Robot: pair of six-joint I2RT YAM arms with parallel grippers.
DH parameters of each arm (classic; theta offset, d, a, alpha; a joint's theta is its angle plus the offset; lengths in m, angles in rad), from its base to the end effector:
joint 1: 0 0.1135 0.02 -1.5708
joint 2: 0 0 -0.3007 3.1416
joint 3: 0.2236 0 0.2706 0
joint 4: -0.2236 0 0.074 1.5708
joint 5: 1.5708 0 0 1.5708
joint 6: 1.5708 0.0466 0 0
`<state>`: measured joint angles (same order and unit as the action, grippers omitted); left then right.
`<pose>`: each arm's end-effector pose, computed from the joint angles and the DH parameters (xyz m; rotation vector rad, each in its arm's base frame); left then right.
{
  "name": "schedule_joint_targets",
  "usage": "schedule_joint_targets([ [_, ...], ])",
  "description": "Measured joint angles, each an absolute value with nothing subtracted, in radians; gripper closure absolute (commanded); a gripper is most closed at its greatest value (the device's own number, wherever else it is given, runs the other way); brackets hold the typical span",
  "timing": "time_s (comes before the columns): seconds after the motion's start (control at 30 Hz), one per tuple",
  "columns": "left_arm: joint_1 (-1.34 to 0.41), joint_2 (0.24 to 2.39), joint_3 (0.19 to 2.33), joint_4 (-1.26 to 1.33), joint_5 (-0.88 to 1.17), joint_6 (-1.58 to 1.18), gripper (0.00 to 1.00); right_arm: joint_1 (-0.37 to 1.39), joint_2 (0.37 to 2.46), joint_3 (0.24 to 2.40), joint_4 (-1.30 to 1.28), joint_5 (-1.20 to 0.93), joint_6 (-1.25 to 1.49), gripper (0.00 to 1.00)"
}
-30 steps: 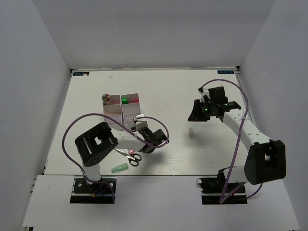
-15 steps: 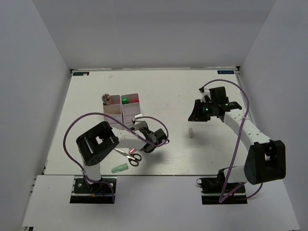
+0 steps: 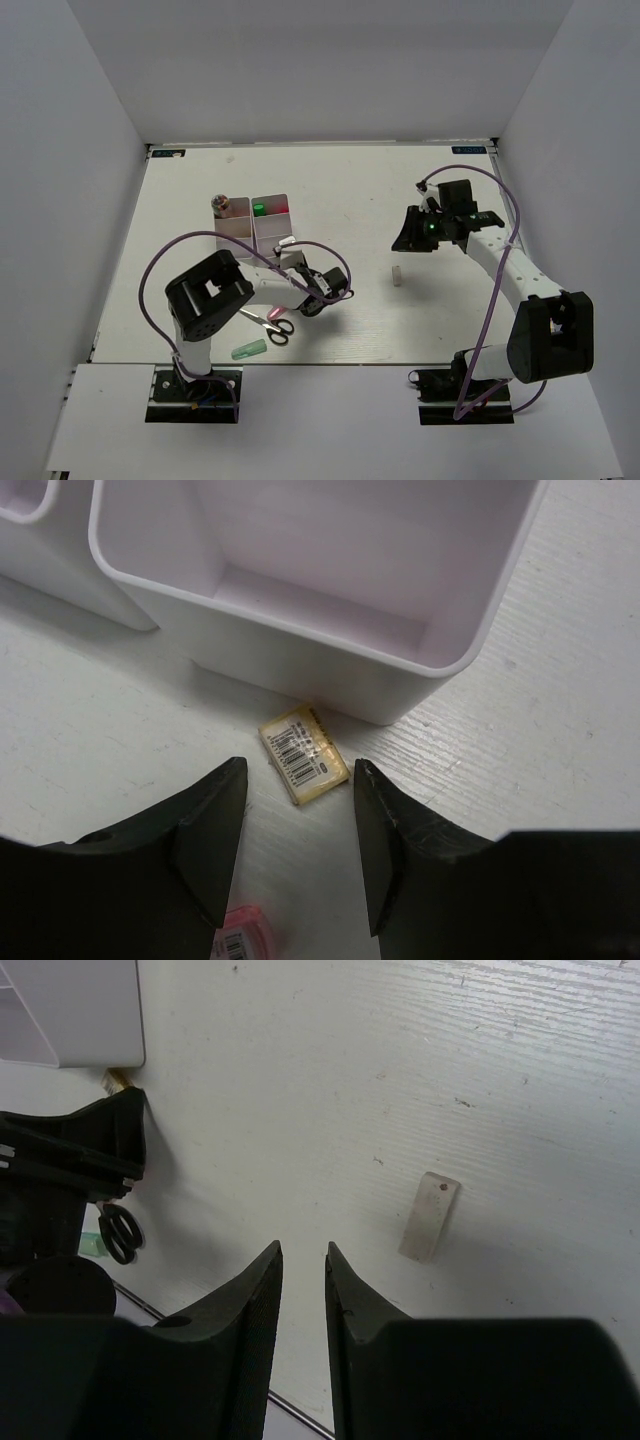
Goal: Sort the stationery into containers
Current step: Grab a piece of stationery with the left arm
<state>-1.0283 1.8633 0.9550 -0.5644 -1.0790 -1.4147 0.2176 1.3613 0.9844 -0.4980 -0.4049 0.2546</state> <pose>0.2033 -0.2577 0.1347 -0.4584 2.0253 0.3296 0.2888 0.0826 0.2766 -0.1381 2.4714 0.7020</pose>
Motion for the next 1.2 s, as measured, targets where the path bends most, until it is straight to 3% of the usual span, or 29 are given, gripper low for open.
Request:
schedule_joint_targets([
  [0.23, -1.021, 1.878, 0.967, -0.552, -1.089, -1.410, 0.41, 0.215, 1.361, 0.984, -0.498, -0.415, 0.255, 0.73],
  [0.3, -1.018, 1.878, 0.969, -0.553, -1.088, -1.411, 0.45, 0.213, 1.361, 0.984, -0.498, -0.418, 0.255, 0.73],
  [0.6, -1.014, 1.879, 0.968, -0.556, -1.086, -1.434, 0.82, 0.203, 1.361, 0.984, -0.498, -0.423, 0.255, 0.74],
  [0.8, -1.030, 1.860, 0.957, -0.578, -1.071, -1.441, 0.99, 0.202, 1.361, 0.984, -0.498, -0.424, 0.255, 0.74],
  [0.93, -1.069, 1.821, 0.960, -0.641, -1.007, -1.430, 0.99, 0.202, 1.361, 0.984, -0.498, -0.429, 0.255, 0.69],
  [1.2, -1.125, 1.669, 1.029, -0.740, -0.923, -1.350, 0.99, 0.202, 1.361, 0.984, -0.498, -0.435, 0.255, 0.71],
])
